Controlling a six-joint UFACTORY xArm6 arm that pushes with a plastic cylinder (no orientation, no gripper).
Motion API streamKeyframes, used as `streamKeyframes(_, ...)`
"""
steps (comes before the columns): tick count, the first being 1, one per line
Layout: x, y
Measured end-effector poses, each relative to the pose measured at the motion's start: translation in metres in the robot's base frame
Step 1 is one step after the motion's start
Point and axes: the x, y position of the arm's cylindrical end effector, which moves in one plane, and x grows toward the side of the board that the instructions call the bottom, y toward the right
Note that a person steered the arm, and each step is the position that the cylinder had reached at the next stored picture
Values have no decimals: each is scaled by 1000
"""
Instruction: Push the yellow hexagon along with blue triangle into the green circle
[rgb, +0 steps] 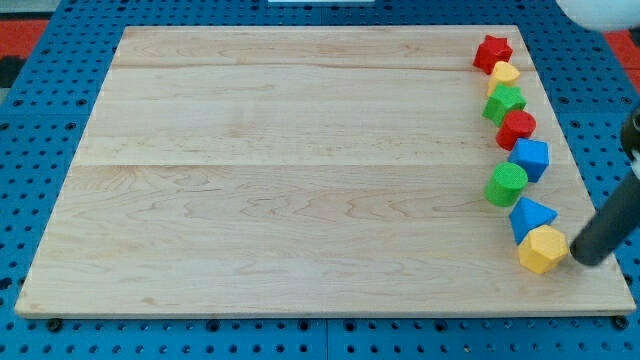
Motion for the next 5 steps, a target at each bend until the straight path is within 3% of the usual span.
streamKeyframes(1, 22, -8)
streamKeyframes(5, -7, -28)
